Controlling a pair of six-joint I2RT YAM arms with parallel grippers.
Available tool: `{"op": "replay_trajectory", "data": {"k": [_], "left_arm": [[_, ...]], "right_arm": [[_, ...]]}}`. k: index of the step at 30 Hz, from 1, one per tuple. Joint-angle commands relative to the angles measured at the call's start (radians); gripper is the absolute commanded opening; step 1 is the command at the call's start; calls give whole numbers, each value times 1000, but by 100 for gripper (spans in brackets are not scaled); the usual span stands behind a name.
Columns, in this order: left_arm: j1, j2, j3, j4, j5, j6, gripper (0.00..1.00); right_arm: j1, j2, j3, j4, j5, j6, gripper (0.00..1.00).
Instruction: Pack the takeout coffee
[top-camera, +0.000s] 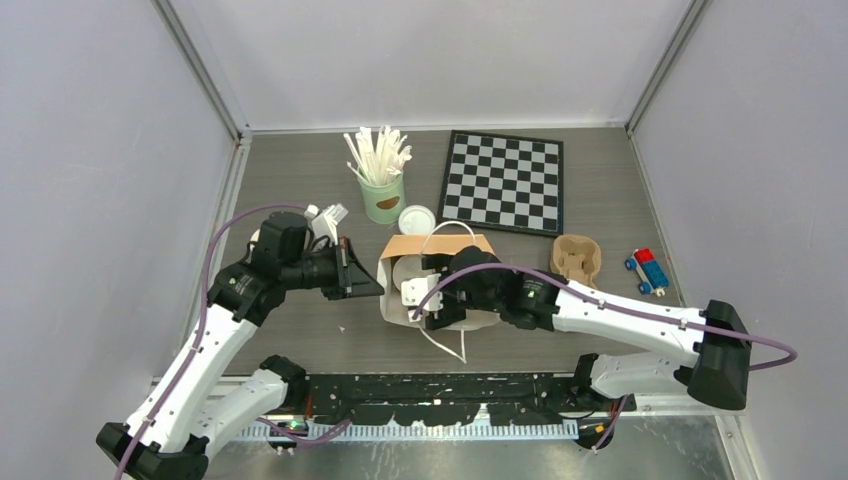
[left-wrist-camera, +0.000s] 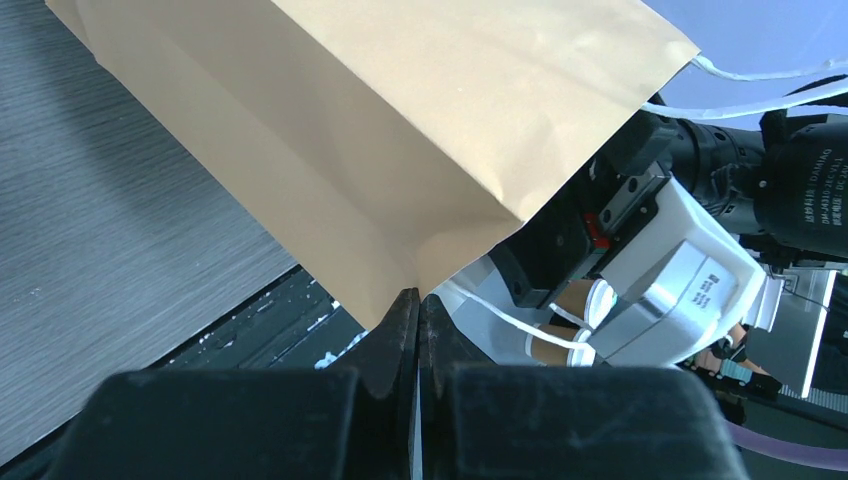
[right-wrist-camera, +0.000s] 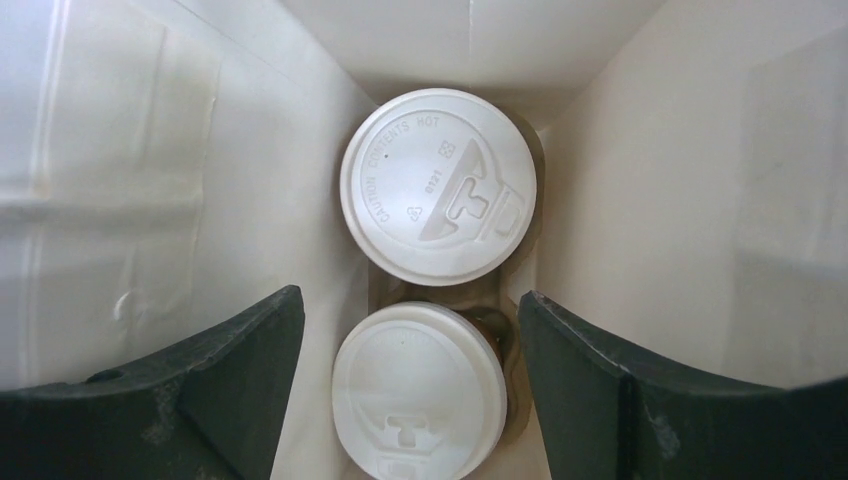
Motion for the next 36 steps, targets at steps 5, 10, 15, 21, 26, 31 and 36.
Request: {"op": "replay_trajectory", "data": {"k": [5, 10, 15, 21, 26, 31, 36], "left_arm": [[-5, 1, 26, 52, 24, -5, 0], [-5, 8, 36, 53, 25, -9, 0], [-5, 14, 44, 50, 26, -11, 0], [-5, 13, 42, 49, 27, -13, 0], [-5, 6, 42, 48, 26, -15, 0], [-5, 4, 42, 45, 26, -16, 0], [-5, 0, 38, 44, 27, -19, 0]], "right_arm": [[-1, -75, 66, -74, 22, 43, 74], [-1, -97, 64, -97, 27, 69, 62], [-5, -102, 51, -107, 39, 80, 47], [-31, -83, 32, -101, 47, 71, 27], [-54, -74, 1, -76, 63, 46, 24], [-57, -68, -22, -61, 78, 10, 22], [-59, -55, -39, -24, 140, -4, 20]]}}
